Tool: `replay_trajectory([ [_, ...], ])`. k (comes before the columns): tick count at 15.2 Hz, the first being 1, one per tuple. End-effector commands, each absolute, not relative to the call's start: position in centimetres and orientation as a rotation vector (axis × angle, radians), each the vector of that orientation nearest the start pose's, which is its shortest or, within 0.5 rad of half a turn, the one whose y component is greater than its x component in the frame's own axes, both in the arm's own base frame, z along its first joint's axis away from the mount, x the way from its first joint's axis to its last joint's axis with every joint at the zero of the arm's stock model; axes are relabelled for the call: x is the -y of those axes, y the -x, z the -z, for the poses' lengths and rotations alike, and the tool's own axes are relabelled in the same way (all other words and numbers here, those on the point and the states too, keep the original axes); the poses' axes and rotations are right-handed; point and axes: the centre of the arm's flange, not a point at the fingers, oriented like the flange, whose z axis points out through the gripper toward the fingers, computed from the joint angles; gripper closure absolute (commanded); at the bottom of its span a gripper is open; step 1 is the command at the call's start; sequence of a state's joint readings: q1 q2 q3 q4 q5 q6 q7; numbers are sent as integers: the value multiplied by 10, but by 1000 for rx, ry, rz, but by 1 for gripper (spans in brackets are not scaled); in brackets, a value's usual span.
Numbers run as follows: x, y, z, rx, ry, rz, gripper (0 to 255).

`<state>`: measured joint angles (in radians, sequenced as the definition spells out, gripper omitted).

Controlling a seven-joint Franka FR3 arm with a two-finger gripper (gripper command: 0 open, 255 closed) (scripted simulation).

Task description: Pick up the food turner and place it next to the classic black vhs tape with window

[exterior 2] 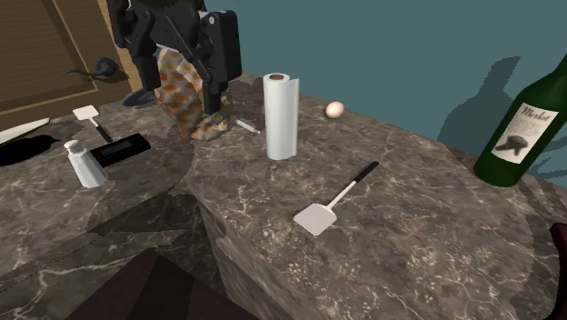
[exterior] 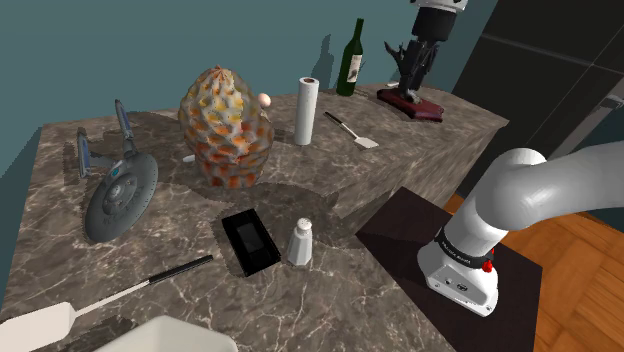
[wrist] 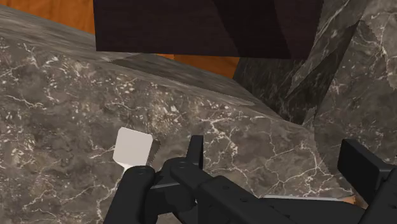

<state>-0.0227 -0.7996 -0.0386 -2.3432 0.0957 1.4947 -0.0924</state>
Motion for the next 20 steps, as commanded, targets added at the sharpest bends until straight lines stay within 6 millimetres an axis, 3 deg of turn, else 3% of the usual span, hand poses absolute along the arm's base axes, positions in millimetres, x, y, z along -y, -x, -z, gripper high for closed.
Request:
replay_trajectory([
  [1, 11, -295, -595, 73, 3014, -61, 0],
  [10, 50, -368, -519, -91, 3058, -8, 0],
  [20, 107, -445, -441, -278, 3096, 52, 0],
])
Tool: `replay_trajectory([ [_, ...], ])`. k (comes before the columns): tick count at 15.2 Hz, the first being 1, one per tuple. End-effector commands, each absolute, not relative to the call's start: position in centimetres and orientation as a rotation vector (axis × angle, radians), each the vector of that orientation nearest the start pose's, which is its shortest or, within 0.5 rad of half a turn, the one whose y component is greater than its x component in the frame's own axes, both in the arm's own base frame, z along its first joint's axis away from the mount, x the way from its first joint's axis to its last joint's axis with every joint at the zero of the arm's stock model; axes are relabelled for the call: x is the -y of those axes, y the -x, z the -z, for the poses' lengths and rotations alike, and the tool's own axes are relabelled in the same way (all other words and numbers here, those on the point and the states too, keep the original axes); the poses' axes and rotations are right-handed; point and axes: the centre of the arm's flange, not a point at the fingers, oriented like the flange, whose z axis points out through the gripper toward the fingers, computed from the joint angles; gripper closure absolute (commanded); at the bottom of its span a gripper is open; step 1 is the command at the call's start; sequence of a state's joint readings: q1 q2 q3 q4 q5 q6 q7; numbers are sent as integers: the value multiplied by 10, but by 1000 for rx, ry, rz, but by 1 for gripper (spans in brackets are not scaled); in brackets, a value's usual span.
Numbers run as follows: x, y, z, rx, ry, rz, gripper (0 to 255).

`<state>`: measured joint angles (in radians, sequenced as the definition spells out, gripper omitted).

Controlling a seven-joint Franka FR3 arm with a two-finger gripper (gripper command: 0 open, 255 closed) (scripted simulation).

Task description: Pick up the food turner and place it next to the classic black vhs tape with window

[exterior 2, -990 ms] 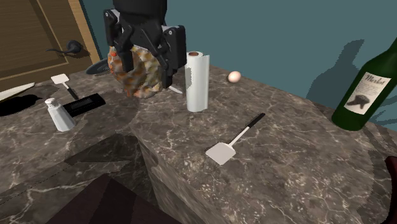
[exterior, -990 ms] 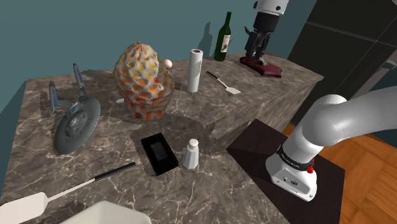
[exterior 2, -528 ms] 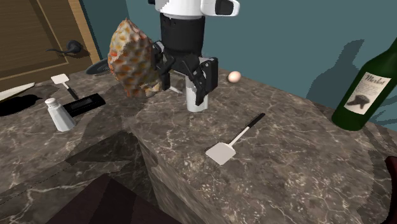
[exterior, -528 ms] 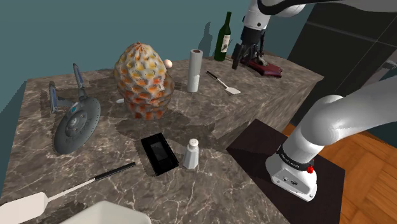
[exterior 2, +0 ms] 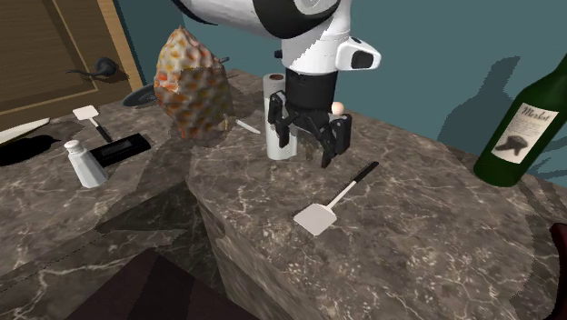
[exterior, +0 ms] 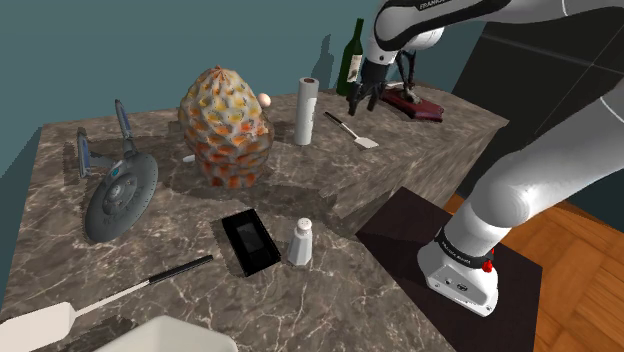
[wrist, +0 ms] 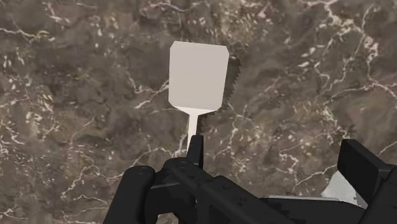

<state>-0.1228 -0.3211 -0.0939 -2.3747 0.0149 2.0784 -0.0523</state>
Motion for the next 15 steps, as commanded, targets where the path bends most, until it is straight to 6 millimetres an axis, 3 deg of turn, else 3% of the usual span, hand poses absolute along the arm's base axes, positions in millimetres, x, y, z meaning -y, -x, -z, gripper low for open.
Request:
replay_trajectory([
  [1, 113, -452, -433, -297, 3099, 58, 0],
  [8, 162, -503, -381, -432, 3117, 101, 0],
  [15, 165, -508, -347, -440, 3118, 103, 0],
])
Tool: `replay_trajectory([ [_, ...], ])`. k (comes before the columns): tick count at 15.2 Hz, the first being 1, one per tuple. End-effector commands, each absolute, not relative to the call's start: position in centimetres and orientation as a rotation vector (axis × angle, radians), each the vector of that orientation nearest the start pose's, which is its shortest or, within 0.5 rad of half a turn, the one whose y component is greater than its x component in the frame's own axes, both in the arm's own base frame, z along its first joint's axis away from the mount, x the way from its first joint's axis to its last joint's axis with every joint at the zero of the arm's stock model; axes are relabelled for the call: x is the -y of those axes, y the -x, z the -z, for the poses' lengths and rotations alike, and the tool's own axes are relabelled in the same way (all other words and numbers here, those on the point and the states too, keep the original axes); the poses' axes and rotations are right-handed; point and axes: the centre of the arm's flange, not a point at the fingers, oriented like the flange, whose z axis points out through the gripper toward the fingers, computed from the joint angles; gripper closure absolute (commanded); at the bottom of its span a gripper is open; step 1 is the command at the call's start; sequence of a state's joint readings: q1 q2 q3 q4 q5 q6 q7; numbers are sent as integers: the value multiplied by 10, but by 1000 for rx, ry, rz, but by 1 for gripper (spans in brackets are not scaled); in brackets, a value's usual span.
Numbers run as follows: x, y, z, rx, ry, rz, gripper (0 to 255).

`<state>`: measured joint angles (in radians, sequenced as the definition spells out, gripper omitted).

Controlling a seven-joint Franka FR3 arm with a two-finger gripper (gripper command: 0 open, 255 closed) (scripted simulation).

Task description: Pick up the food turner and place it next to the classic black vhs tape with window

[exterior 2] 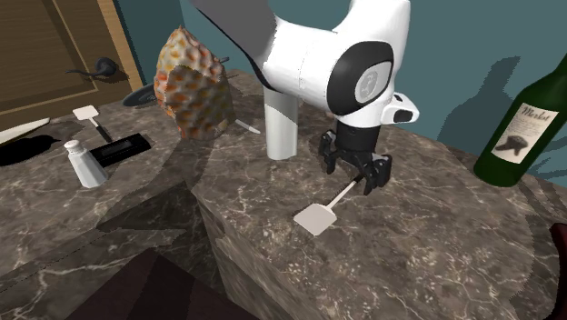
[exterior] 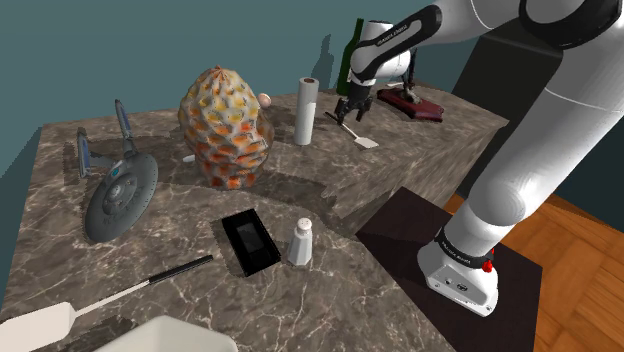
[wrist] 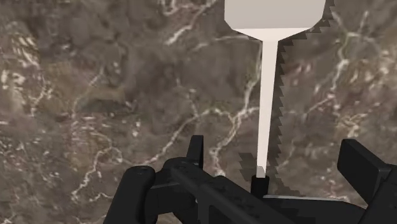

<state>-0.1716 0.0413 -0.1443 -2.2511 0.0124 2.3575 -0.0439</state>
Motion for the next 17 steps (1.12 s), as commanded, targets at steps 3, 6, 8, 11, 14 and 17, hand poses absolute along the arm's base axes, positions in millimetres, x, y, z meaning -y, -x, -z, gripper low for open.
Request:
replay_trajectory([
  [3, 166, -508, -338, -440, 3118, 103, 0],
  [6, 166, -508, -338, -440, 3118, 103, 0],
  [8, 166, -508, -338, -440, 3118, 103, 0],
  [11, 166, -508, -339, -440, 3118, 103, 255],
  [14, 166, -508, -339, -440, 3118, 103, 255],
  [17, 166, -508, -339, -440, 3118, 103, 255],
])
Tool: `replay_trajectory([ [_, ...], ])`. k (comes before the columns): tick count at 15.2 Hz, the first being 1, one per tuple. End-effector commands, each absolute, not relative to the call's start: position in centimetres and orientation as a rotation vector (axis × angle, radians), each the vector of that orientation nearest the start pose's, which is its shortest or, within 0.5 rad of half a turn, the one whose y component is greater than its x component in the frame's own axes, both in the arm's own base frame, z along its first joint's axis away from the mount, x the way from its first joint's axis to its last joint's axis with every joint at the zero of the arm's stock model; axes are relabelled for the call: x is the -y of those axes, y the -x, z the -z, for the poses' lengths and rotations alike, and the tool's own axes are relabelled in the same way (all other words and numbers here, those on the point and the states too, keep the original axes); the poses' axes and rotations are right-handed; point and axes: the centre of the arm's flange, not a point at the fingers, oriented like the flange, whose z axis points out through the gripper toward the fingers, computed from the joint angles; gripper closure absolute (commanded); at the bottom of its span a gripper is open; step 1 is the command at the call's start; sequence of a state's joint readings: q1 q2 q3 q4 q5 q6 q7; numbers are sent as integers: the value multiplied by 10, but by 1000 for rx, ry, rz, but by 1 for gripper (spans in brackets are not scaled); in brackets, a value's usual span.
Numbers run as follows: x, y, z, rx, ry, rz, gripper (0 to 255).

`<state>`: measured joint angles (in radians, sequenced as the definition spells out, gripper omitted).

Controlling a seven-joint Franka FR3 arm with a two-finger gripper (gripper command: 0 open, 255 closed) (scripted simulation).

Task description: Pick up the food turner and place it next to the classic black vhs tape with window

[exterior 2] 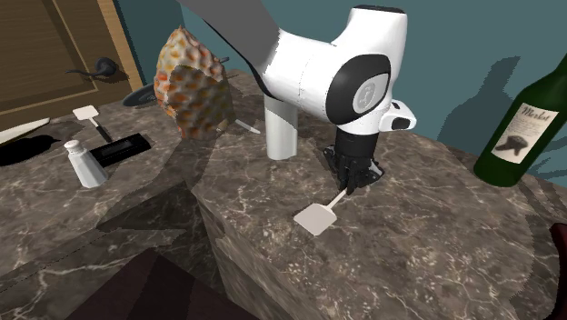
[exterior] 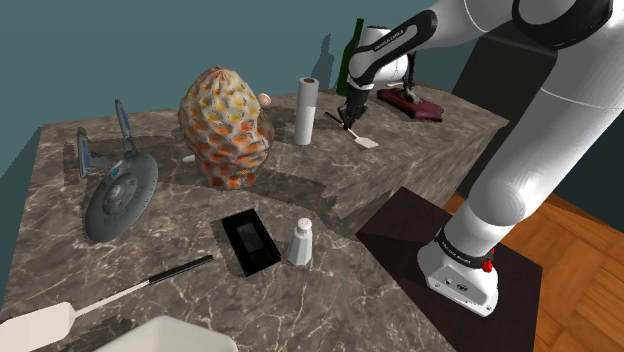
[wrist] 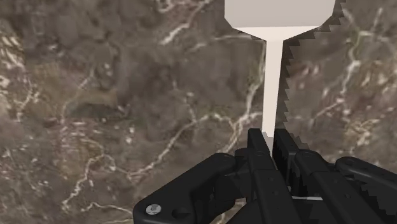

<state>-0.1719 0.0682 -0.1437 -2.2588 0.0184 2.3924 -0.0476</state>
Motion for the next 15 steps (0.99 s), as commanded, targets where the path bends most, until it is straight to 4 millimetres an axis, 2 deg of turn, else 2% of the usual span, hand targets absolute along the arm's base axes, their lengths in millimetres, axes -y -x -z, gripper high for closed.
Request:
replay_trajectory([
  [1, 166, -508, -339, -440, 3118, 103, 255],
  [2, 166, -508, -339, -440, 3118, 104, 255],
  [15, 166, -508, -407, -440, 3118, 103, 255],
])
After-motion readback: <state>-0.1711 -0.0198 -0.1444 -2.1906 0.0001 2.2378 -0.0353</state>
